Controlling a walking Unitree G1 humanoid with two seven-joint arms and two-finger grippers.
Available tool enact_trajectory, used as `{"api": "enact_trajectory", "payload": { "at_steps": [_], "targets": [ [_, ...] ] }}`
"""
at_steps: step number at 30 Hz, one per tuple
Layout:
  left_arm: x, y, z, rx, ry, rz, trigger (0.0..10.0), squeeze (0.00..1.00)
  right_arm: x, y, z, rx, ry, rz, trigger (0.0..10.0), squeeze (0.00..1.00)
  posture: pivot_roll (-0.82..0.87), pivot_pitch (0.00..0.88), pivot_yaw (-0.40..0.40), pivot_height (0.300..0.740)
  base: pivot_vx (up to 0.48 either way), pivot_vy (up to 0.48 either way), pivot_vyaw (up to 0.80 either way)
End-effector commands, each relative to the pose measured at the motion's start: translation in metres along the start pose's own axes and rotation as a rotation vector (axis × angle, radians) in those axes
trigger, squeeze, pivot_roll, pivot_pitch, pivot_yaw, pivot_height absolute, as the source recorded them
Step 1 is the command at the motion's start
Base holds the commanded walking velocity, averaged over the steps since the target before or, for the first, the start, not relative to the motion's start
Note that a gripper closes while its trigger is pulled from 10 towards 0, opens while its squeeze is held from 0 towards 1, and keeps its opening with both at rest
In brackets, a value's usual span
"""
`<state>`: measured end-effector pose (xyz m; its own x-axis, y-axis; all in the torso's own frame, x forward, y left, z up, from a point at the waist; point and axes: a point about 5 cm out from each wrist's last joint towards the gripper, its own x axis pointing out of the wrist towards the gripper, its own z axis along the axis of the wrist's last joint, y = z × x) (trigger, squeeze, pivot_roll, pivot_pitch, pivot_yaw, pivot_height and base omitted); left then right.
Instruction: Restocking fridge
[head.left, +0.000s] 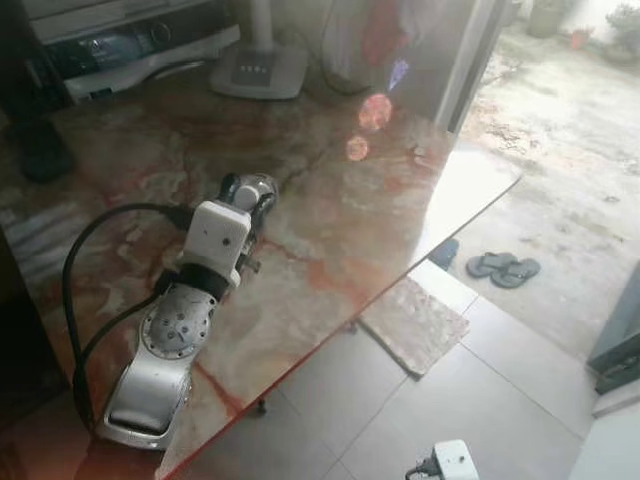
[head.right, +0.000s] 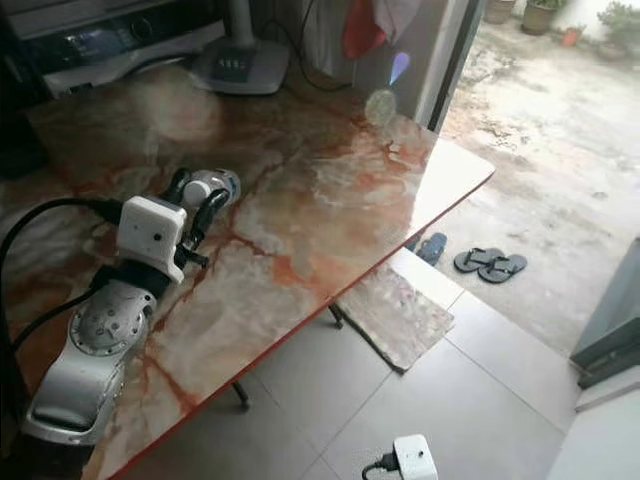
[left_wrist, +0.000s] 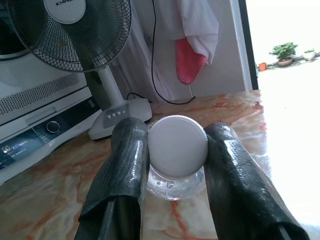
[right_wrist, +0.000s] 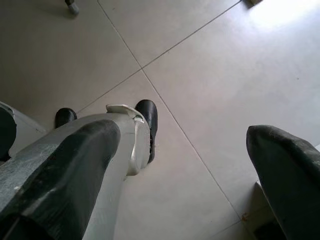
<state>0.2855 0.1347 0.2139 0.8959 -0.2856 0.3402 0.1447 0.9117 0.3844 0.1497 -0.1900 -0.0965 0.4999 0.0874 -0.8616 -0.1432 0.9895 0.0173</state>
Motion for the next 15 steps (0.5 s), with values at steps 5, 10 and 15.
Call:
{"api": "enact_trajectory", "payload": {
  "at_steps": [5,10,15],
  "targets": [
    [0.0034,0.0067,0.0047,0.037,-0.052,0.021,10.0,0.00,-0.0014,-0.0012,-0.0073,0.016,0.023,-0.009,10.0,0.00,0.07,0.083,0.009,0.740,0.000,0.000,-0.80],
    [0.0032,0.0079,0.0038,0.041,-0.056,0.027,10.0,0.00,-0.0014,-0.0011,-0.0071,0.017,0.023,-0.007,10.0,0.00,0.07,0.081,0.009,0.740,0.000,0.000,-0.80],
    [0.0033,0.0038,0.0042,0.029,-0.065,0.022,10.0,0.00,-0.0013,-0.0010,-0.0068,0.015,0.022,-0.005,10.0,0.00,0.07,0.080,0.007,0.740,0.000,0.000,-0.80]
  ]
}}
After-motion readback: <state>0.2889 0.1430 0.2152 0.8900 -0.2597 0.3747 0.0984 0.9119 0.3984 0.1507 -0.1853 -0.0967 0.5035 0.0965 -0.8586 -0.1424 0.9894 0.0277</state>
